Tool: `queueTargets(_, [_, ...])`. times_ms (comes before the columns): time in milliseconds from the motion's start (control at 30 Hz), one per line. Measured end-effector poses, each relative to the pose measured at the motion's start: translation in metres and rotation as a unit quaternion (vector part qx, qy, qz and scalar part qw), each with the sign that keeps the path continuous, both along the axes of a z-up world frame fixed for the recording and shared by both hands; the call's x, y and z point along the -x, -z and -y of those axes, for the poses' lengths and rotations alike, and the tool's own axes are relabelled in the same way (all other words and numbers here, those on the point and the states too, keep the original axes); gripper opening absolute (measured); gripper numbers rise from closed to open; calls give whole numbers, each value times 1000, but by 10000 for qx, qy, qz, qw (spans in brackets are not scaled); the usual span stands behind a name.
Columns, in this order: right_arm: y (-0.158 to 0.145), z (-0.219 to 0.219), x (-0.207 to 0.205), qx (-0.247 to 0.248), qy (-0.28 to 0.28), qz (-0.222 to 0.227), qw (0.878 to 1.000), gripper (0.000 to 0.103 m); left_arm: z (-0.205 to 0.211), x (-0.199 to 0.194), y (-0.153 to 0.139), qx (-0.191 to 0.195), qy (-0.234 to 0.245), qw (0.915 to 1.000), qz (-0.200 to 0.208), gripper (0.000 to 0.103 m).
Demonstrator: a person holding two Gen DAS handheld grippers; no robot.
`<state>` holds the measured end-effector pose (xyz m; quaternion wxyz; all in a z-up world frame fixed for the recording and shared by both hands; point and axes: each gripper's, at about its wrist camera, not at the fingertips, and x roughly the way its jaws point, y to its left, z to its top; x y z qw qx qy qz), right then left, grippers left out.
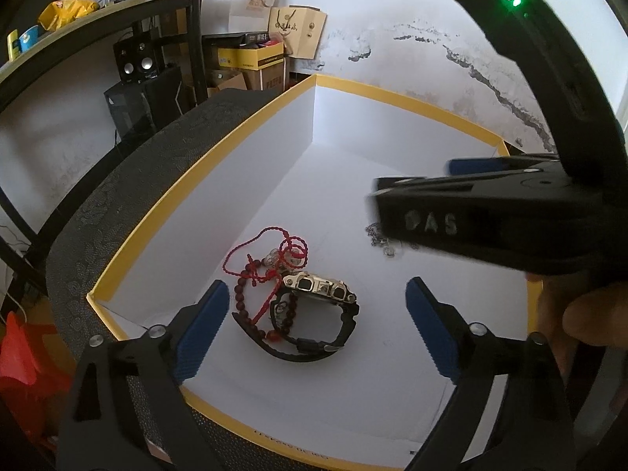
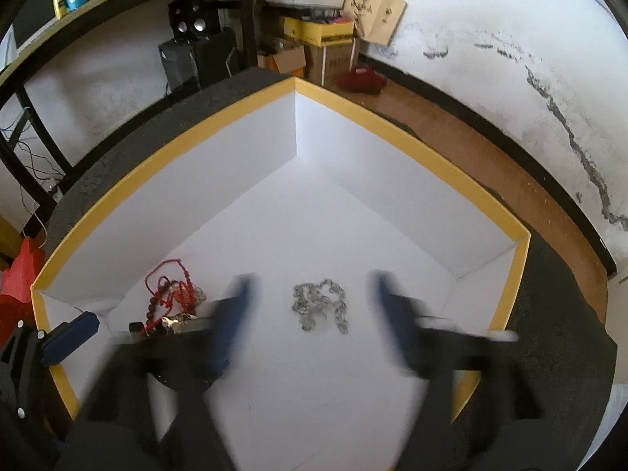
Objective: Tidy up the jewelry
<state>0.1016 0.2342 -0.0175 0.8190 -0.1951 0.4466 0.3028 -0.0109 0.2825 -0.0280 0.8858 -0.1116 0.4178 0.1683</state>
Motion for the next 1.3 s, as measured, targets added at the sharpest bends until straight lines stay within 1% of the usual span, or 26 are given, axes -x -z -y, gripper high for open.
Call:
queueTargets(33, [-1,0,2,14,-11,61,10000,83,0,0,0,5,-8,10000,13,91])
queueTargets(67, [-1,0,2,18,-6,74,10000,86,0,0,-1,6,-11,10000,18,91])
queueTargets(133, [-3,1,3,-5,-3,41,10000,97,1,0,-1,16,-2,10000,37,92])
queueTargets(367, [-20,13,8,-105,74,279,9995,97,7,-2,-5,-13,37,10000,84,92])
queueTargets(533, [-40,43,14,-324,356,425,9979,97,16,-4,-11,-22,75,9999,112,92])
queueTargets(600, [-51,68,17,-469,585,431,9963,97,23,-4,-15,-46,126,9998,136,92])
queueTargets(733, [-67,124,26,-525,990,627,9917,97,52,-11,-29,-163,364,9988,277,92])
queueTargets(867, [-80,213,34,-656,1673,778,9806,97,98,-20,-39,-203,740,9964,361,92])
queueTargets(933, [-81,259,39,-627,2050,849,9730,97,132,-26,-42,-228,1023,9938,369,92])
queueTargets(1033, [-77,313,46,-524,2477,908,9631,97,180,-31,-44,-272,1385,9892,382,92])
queueTargets(1100, [-72,356,54,-549,2841,949,9525,97,207,-33,-45,-280,1583,9862,396,92])
queueTargets(1167, [-63,386,59,-536,3072,942,9454,97,237,-34,-44,-308,1810,9822,395,92])
queueTargets(1300, [-46,435,68,-529,3385,867,9355,97,276,-36,-39,-309,2024,9782,351,92])
